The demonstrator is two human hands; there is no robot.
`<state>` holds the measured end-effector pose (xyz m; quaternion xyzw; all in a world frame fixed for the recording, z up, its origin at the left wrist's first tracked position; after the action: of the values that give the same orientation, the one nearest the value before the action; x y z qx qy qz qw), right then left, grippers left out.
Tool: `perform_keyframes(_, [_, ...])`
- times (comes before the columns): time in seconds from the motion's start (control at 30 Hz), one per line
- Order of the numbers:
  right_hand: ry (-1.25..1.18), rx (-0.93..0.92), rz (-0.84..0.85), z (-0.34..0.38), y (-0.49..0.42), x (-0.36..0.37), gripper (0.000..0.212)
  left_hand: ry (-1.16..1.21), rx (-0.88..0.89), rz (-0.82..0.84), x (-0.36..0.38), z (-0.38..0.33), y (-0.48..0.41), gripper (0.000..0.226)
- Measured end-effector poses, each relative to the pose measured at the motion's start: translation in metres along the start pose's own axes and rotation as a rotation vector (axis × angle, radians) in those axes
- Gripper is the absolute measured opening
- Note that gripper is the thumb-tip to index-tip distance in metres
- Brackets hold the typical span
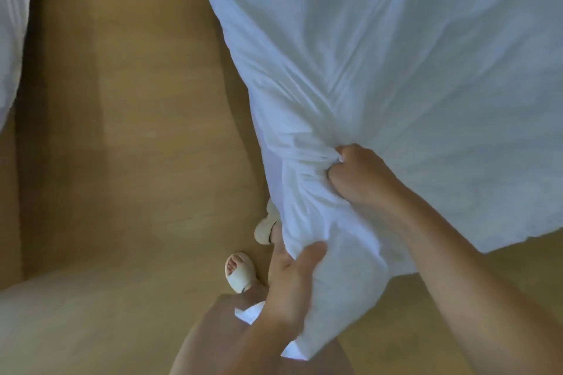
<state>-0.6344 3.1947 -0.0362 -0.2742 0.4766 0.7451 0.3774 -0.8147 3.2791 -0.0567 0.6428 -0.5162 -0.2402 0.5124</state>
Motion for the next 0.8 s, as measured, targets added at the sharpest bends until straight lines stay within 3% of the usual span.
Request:
perform_keyframes(0.1, [0.033,0.054,0.14,-0.02,0.029,0.046,0.044,-0.273,-0.013,-0.226,0.007,0.026,-0.029,0.028])
perform_keyframes(0.17, [0.057,-0.011,0.26,-0.035,0.055,0.08,0.064,-0.66,-0.089,-0.396,0.007,0.036,-0.05,0.034])
perform_keyframes(0.23, [0.111,-0.119,0.249,-0.045,0.08,0.097,0.075,-0.842,-0.15,-0.459,0.009,0.042,-0.062,0.046])
perform_keyframes(0.4, [-0.063,-0.186,0.105,-0.078,0.128,0.071,0.054,-0.82,-0.071,-0.431,0.044,0.046,-0.048,0.057])
perform_keyframes(0.5, [-0.154,-0.12,0.079,-0.134,0.161,0.042,0.045,-0.892,0.057,-0.358,0.082,0.054,-0.031,0.063])
perform_keyframes(0.8, [-0.249,0.041,-0.012,-0.336,0.241,-0.048,0.046,-1.212,0.354,-0.423,0.267,0.053,-0.041,0.065])
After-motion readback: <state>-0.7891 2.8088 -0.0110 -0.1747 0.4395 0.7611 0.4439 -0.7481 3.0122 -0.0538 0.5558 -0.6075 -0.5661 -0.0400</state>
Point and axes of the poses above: each hand's wrist, its own y-axis away from the middle knuckle, its own x-axis out of the palm, z = x × y, the point moved 1 cm from there along -y, towards the middle knuckle, and after that the axes turned 7 degrees about -x, right-handed, at the moved point
